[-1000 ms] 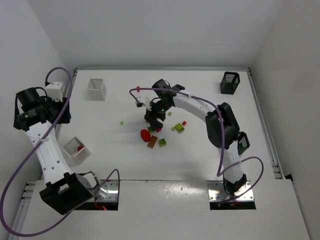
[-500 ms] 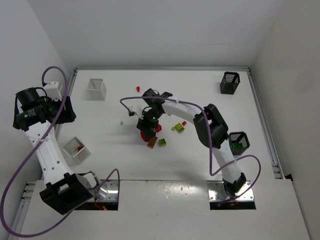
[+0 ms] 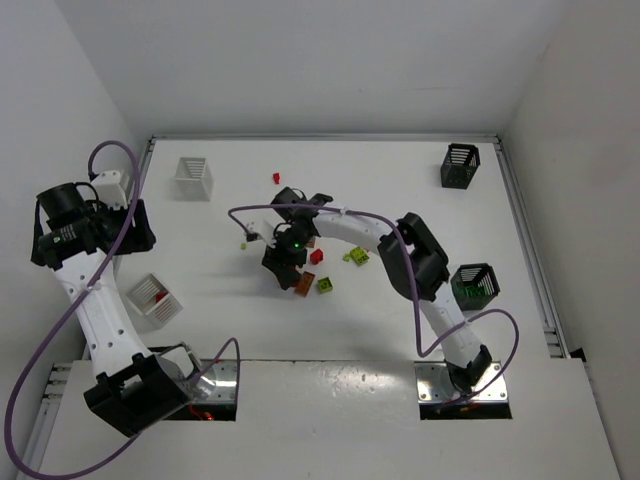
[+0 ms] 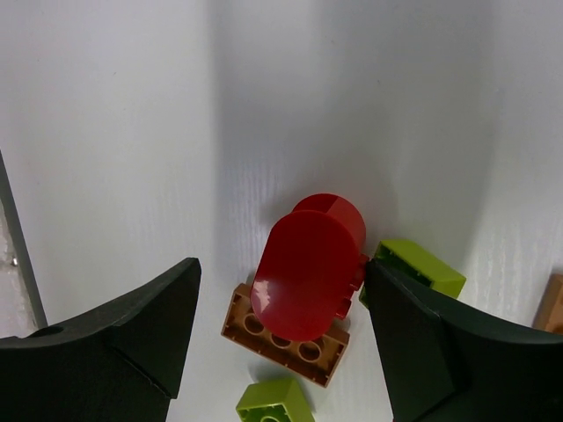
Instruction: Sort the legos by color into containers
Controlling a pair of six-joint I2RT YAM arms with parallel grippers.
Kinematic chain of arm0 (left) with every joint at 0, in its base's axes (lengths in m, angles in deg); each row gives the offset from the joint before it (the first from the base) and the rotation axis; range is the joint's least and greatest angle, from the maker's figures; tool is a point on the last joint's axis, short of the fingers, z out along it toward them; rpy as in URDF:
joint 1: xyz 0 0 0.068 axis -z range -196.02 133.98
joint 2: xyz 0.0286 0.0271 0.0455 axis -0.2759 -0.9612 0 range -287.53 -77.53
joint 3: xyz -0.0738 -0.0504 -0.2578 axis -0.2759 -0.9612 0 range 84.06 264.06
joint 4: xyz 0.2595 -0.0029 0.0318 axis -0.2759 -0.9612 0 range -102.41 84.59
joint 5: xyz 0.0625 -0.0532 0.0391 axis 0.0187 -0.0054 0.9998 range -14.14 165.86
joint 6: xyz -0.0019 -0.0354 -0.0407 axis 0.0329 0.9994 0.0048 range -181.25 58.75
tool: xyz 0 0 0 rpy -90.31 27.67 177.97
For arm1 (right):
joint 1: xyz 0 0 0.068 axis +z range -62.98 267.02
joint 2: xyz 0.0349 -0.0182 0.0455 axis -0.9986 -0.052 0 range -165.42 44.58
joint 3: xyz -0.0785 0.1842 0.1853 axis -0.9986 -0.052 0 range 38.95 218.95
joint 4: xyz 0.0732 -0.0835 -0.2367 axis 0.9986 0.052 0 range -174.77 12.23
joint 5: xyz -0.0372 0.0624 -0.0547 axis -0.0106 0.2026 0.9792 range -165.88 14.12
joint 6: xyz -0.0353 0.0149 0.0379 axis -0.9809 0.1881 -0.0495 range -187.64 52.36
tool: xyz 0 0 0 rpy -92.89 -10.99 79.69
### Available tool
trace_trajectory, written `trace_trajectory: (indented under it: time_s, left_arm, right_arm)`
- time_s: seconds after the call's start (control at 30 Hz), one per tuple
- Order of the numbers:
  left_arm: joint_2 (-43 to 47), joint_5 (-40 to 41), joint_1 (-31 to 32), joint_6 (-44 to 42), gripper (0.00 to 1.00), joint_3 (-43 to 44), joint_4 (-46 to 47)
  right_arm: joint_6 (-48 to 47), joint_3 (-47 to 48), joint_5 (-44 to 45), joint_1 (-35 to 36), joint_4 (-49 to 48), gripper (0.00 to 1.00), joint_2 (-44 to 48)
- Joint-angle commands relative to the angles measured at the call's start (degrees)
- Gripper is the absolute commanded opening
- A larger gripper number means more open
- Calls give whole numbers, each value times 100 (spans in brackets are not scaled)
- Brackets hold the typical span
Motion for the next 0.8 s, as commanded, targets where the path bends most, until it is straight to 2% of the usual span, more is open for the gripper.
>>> trace_trajectory:
  time_s: [0.0, 0.13, 0.27, 0.4, 0.57, 0.77]
  left_arm:
    - [121, -10, -70, -59, 66, -12, 109]
    - [121, -10, -70, -112, 66, -12, 162]
    - [121, -63, -70, -165, 66, -74, 223]
    - [121, -116, -70, -165, 66, -258, 337]
    - [121, -169, -70, -218, 66, -311, 338]
    - [173, -169, -70, -218, 66, -364, 338]
  right_arm:
    - [113, -141, 88, 94, -275, 75, 91]
    - [314, -590, 589, 94, -670, 75, 513]
    - [657, -1422, 1115, -29, -1144, 75, 1137]
    - [780, -1926, 1170, -29, -1321, 74, 1402]
    - [991, -1874, 1170, 24, -1444, 73, 1332]
    - [1168, -1338, 976, 76, -1497, 73, 866]
